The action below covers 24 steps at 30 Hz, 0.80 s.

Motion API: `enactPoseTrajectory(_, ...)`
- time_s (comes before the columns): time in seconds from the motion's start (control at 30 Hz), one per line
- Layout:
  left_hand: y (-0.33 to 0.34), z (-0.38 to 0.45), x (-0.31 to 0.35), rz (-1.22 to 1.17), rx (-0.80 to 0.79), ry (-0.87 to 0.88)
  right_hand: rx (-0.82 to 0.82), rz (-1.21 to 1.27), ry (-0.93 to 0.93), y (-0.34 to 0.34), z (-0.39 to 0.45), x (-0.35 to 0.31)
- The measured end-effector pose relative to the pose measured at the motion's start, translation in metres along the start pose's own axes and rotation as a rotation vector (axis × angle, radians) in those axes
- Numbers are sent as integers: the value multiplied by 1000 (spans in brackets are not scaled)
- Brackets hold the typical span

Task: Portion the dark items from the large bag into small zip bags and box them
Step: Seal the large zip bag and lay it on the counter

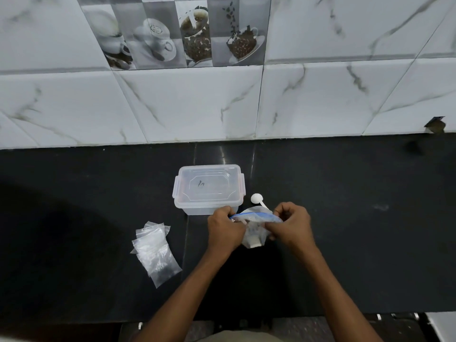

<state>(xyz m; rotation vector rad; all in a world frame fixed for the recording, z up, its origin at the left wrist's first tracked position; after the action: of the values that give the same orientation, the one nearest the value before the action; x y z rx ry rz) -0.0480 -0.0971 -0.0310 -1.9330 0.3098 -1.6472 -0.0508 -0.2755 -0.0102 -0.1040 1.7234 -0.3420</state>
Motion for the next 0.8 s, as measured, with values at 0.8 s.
enactPoseTrajectory(0.8, -9, -2, -1, 75, 160, 180, -240, 202, 237, 6, -10, 15)
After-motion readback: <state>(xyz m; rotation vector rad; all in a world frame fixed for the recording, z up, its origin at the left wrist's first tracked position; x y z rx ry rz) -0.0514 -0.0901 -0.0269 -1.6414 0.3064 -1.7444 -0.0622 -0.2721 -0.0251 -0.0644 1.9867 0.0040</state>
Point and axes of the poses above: each hand's wrist, its own z-axis towards the middle knuckle, its own y-axis out of the palm, x = y × z, the point moved 2 cm from there along z, towards the middle knuckle, and after that the axes turned 3 degrees about z, right-handed, at the moved point
